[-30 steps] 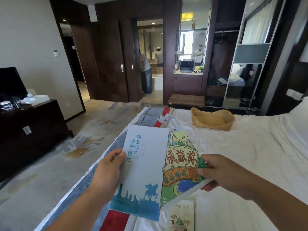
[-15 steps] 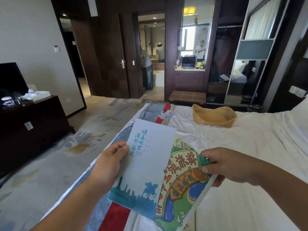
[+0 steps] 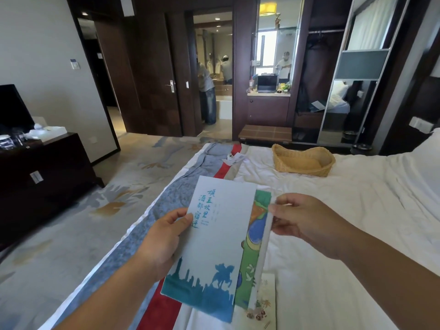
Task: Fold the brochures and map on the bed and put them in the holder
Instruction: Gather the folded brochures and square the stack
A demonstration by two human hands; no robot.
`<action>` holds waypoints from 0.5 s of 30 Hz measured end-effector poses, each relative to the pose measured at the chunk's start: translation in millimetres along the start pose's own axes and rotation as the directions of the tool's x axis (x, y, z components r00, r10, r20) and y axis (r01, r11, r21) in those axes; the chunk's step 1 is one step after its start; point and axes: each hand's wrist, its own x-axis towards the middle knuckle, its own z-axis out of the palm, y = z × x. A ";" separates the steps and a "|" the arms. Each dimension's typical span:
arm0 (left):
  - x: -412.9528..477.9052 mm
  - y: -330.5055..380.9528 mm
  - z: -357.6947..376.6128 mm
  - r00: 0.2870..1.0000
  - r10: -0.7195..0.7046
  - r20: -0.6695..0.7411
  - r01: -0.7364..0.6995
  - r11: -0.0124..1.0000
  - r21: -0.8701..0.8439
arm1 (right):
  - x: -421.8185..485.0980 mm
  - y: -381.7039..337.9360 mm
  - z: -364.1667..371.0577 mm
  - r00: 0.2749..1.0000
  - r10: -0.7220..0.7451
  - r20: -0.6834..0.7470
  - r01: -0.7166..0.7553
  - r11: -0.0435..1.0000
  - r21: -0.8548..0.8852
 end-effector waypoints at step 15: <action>-14.2 -6.5 18.8 0.991 0.088 0.104 -0.098 0.991 0.093 | 1.8 33.5 9.8 0.990 0.134 0.043 -0.124 0.974 -0.188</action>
